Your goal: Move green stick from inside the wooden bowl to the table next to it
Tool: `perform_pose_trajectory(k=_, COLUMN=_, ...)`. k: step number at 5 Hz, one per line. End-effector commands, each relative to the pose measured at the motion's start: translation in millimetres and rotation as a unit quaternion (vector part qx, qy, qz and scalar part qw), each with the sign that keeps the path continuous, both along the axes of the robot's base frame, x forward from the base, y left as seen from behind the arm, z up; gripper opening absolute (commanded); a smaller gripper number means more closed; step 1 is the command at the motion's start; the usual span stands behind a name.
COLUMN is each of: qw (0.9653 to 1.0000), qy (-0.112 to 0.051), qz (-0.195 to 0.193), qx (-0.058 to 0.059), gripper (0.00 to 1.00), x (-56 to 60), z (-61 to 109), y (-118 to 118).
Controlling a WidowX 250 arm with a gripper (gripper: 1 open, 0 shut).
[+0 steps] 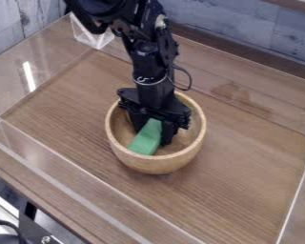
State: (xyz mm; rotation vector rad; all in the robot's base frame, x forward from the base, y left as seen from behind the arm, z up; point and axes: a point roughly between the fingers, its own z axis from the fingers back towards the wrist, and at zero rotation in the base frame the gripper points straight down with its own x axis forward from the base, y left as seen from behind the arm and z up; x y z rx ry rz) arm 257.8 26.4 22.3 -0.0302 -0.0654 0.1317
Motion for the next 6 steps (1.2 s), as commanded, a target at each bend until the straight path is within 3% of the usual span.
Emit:
perform_pose_trajectory(k=1, qw=0.9999, qy=-0.001, qz=0.015, qx=-0.003, gripper=0.00, x=-1.3, z=3.8, y=7.8)
perform_pose_trajectory(k=6, qw=0.9995, qy=0.001, qz=0.028, qx=-0.017, gripper=0.00, x=-2.9, z=8.8, y=13.5)
